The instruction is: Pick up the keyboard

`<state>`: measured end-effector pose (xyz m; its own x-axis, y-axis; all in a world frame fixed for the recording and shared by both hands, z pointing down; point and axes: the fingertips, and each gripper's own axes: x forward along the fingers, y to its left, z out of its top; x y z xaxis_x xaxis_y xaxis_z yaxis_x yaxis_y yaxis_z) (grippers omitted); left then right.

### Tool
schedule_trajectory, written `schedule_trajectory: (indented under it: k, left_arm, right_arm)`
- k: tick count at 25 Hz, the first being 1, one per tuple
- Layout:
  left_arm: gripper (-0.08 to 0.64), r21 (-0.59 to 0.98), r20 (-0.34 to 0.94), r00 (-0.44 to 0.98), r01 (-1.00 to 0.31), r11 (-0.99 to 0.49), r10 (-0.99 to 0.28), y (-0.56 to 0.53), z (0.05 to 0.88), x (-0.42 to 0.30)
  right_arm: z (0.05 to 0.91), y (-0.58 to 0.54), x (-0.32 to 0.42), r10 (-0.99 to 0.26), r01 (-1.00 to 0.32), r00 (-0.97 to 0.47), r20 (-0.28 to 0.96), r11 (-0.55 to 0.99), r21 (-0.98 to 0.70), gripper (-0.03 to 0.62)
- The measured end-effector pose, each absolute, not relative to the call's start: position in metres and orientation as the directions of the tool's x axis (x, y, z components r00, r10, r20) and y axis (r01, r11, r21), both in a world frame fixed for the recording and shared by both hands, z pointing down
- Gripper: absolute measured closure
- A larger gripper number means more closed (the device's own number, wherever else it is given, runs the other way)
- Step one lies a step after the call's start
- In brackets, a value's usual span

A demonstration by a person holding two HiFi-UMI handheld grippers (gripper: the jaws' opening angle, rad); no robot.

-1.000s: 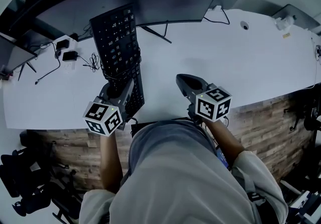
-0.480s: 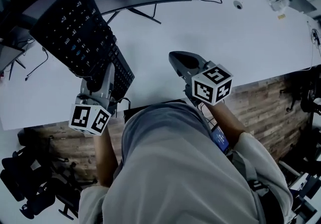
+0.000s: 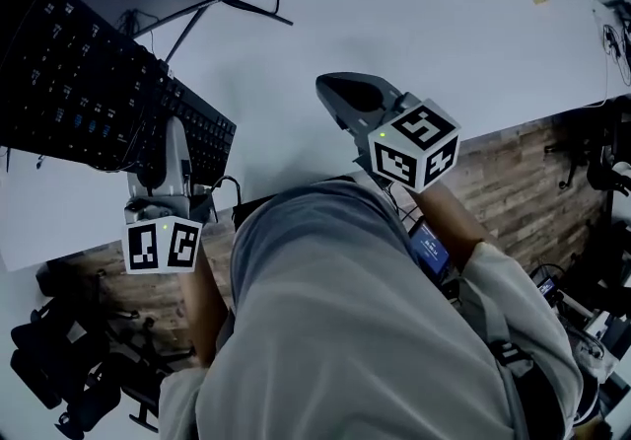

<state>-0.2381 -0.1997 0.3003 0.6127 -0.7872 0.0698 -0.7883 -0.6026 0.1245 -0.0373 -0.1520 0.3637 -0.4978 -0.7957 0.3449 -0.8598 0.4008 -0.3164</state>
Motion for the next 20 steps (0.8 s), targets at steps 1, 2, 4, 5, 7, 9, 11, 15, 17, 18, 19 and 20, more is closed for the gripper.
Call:
schedule_trajectory:
  k: [1, 2, 4, 5, 7, 9, 11, 15, 17, 18, 19, 20]
  left_arm:
    - [0.560, 0.125, 0.059, 0.605, -0.794, -0.595, -0.794, -0.199, 0.298, -0.240]
    - [0.560, 0.123, 0.048, 0.598, -0.799, -0.589, -0.800, -0.199, 0.296, -0.241]
    - [0.560, 0.112, 0.031, 0.587, -0.806, -0.581, -0.809, -0.198, 0.292, -0.242]
    - [0.560, 0.106, 0.023, 0.582, -0.810, -0.577, -0.813, -0.198, 0.290, -0.243]
    - [0.560, 0.096, 0.005, 0.569, -0.819, -0.566, -0.822, -0.198, 0.286, -0.245]
    - [0.560, 0.087, -0.019, 0.552, -0.830, -0.551, -0.834, -0.197, 0.282, -0.249]
    - [0.560, 0.079, -0.046, 0.539, -0.837, -0.541, -0.841, -0.193, 0.276, -0.253]
    - [0.560, 0.052, -0.050, 0.530, -0.845, -0.532, -0.846, -0.185, 0.270, -0.257]
    - [0.560, 0.045, -0.042, 0.531, -0.845, -0.533, -0.846, -0.184, 0.270, -0.256]
    - [0.560, 0.045, -0.039, 0.532, -0.845, -0.533, -0.846, -0.184, 0.270, -0.256]
    - [0.560, 0.046, -0.036, 0.532, -0.845, -0.533, -0.846, -0.184, 0.270, -0.256]
    - [0.560, 0.049, -0.034, 0.529, -0.846, -0.530, -0.848, -0.184, 0.270, -0.257]
  right_arm:
    - [0.362, -0.152, -0.038, -0.797, -0.862, -0.497, 0.344, 0.404, -0.307, 0.594]
    - [0.362, -0.151, -0.038, -0.797, -0.863, -0.496, 0.344, 0.409, -0.298, 0.594]
    - [0.361, -0.151, -0.038, -0.795, -0.863, -0.499, 0.345, 0.419, -0.282, 0.594]
    - [0.360, -0.152, -0.038, -0.795, -0.863, -0.500, 0.344, 0.423, -0.276, 0.594]
    - [0.359, -0.153, -0.038, -0.798, -0.865, -0.497, 0.340, 0.426, -0.264, 0.594]
    - [0.356, -0.153, -0.039, -0.804, -0.869, -0.492, 0.334, 0.428, -0.249, 0.594]
    - [0.352, -0.153, -0.039, -0.811, -0.872, -0.486, 0.324, 0.428, -0.238, 0.594]
    - [0.345, -0.148, -0.037, -0.827, -0.882, -0.467, 0.312, 0.413, -0.226, 0.594]
    - [0.342, -0.146, -0.034, -0.837, -0.890, -0.453, 0.307, 0.401, -0.219, 0.594]
    - [0.340, -0.146, -0.033, -0.841, -0.893, -0.447, 0.305, 0.396, -0.216, 0.594]
    - [0.338, -0.147, -0.032, -0.845, -0.895, -0.442, 0.302, 0.391, -0.214, 0.594]
    - [0.337, -0.147, -0.032, -0.848, -0.896, -0.438, 0.299, 0.387, -0.216, 0.594]
